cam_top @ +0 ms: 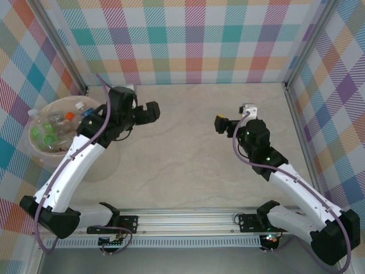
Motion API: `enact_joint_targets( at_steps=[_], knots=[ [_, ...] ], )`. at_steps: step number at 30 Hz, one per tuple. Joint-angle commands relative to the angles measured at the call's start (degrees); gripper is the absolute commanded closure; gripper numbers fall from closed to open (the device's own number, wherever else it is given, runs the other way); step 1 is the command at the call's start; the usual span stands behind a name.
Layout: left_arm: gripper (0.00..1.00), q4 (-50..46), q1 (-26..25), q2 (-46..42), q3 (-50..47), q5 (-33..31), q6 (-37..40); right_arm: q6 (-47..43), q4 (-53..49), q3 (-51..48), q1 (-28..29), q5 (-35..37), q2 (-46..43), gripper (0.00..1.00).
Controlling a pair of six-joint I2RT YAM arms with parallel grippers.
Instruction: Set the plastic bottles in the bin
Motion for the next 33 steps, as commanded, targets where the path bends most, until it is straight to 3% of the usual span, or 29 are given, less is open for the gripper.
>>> enact_joint_targets(
  at_steps=[1,7,11,14,19,26,33],
  knots=[
    [0.00,9.7,-0.5,-4.9,-7.1,-1.7,7.9,-1.6,-1.4,-4.1,-2.7,9.0,-2.9,0.00],
    [0.00,16.4,0.8,-9.8,-20.1,-10.1,15.4,-2.4,-6.1,-8.6,-10.2,8.6,-3.0,0.00],
    [0.00,19.0,4.1,-10.7,-25.2,-11.2,15.9,-7.3,-0.2,-13.1,-13.1,6.6,-1.1,0.00],
    [0.00,24.6,5.1,-10.6,-30.7,-14.3,20.5,-9.2,4.6,-15.5,-15.8,4.4,2.0,0.00],
    [0.00,37.1,8.1,-11.5,-41.5,-17.6,23.1,-9.4,10.6,-15.4,-22.8,-9.1,10.7,0.00],
    [0.00,51.9,13.9,-3.4,-48.0,-6.0,23.0,-13.0,20.0,-11.2,-25.4,-17.9,24.6,0.00],
    [0.00,64.9,20.8,7.0,-51.0,2.2,22.8,-18.5,25.4,-8.4,-26.0,-25.3,32.2,0.00]
  ],
)
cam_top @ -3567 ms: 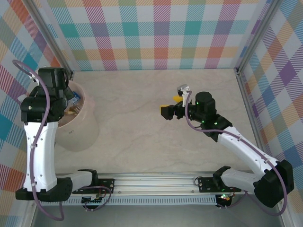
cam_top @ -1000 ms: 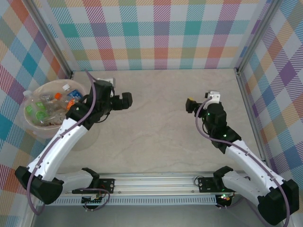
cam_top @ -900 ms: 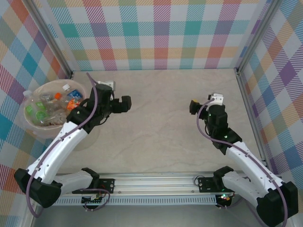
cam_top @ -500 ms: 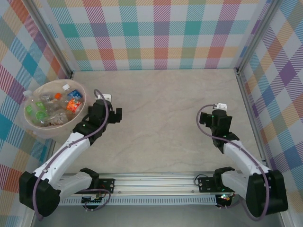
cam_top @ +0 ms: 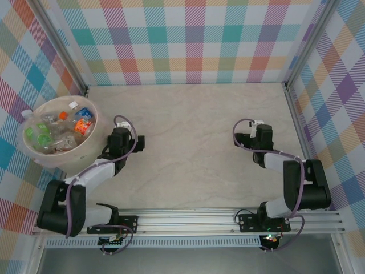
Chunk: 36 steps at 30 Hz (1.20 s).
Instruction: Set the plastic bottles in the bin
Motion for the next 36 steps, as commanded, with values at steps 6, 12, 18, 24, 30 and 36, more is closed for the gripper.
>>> enact_joint_targets(
  at_steps=[6,12,18,24,30,36],
  knots=[
    [0.00,13.3,5.1,8.8,0.0,10.8,1.1,-2.6,22.0,-6.8,-3.8,-12.4,1.1,0.00],
    [0.00,19.2,6.1,9.0,-1.9,12.5,2.3,-0.5,23.7,-7.3,-3.9,-7.2,2.9,0.00],
    [0.00,30.2,6.5,13.9,-5.3,11.0,1.9,-0.4,24.2,-7.4,-3.9,-6.7,3.0,0.00],
    [0.00,34.4,6.9,15.2,-7.0,3.9,-1.5,-0.4,24.2,-7.4,-3.9,-6.8,2.9,0.00],
    [0.00,34.0,6.9,15.1,-7.0,3.8,-1.5,-0.3,24.0,-7.2,-3.9,-6.8,3.1,0.00],
    [0.00,34.0,6.9,15.1,-7.0,3.9,-1.4,-0.4,23.8,-7.1,-3.9,-6.8,3.2,0.00]
  ],
)
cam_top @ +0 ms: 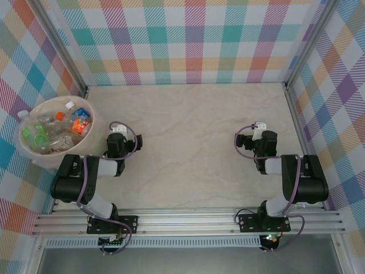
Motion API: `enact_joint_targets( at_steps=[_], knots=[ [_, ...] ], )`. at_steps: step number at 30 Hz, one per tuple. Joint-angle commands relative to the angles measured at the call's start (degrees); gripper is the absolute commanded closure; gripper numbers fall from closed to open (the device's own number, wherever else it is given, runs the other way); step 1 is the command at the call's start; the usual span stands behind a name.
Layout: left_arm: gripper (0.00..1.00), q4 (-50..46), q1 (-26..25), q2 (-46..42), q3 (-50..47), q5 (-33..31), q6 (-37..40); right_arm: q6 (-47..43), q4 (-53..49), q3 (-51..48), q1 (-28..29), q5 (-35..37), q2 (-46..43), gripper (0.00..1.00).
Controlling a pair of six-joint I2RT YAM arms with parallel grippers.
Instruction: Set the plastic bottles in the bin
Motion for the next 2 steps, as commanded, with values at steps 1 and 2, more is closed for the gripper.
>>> enact_joint_targets(
  at_steps=[1,2],
  knots=[
    [0.00,2.9,0.9,-0.2,0.0,-1.9,-0.5,0.6,2.2,0.9,-0.2,-0.1,-0.1,0.00],
    [0.00,3.0,0.8,-0.2,-0.1,-1.9,-0.5,0.6,2.4,0.9,-0.2,-0.1,-0.1,0.00]
  ],
)
